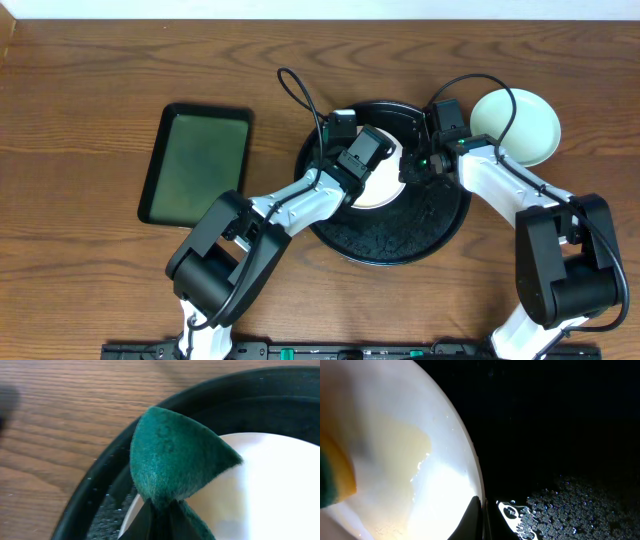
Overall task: Clean dirty plates on tray and stack at the side
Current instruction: 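Scrub the pink plate with the sponge while the right gripper holds it, then return the sponge to the water tray with the left gripper, then lift the pink plate by its rim with the right gripper, then tilt the pink plate over the black tray with the right gripper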
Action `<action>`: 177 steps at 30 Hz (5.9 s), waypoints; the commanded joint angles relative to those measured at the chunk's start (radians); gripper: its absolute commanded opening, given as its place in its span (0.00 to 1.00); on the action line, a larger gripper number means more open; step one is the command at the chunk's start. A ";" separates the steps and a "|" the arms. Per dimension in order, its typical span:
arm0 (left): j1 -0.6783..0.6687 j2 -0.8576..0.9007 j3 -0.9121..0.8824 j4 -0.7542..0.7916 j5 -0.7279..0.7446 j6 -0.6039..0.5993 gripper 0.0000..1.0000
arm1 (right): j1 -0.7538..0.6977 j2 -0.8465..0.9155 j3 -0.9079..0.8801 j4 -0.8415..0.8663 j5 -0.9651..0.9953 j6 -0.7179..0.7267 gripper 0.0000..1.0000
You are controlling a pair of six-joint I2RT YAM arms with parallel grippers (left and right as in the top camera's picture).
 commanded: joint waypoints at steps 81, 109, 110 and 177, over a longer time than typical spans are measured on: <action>0.831 -0.159 -0.007 -0.423 0.497 -0.012 0.30 | 0.131 0.044 0.241 -0.256 0.242 -0.064 0.47; 0.832 -0.526 0.016 -0.474 0.498 -0.005 0.76 | 0.086 0.188 0.241 -0.249 0.216 0.002 0.39; 0.832 -0.526 0.016 -0.474 0.498 -0.005 0.76 | 0.086 0.189 0.241 -0.245 0.216 0.002 0.35; 0.832 -0.526 0.016 -0.474 0.498 -0.005 0.78 | 0.463 -0.116 0.521 -0.368 0.867 -1.072 0.01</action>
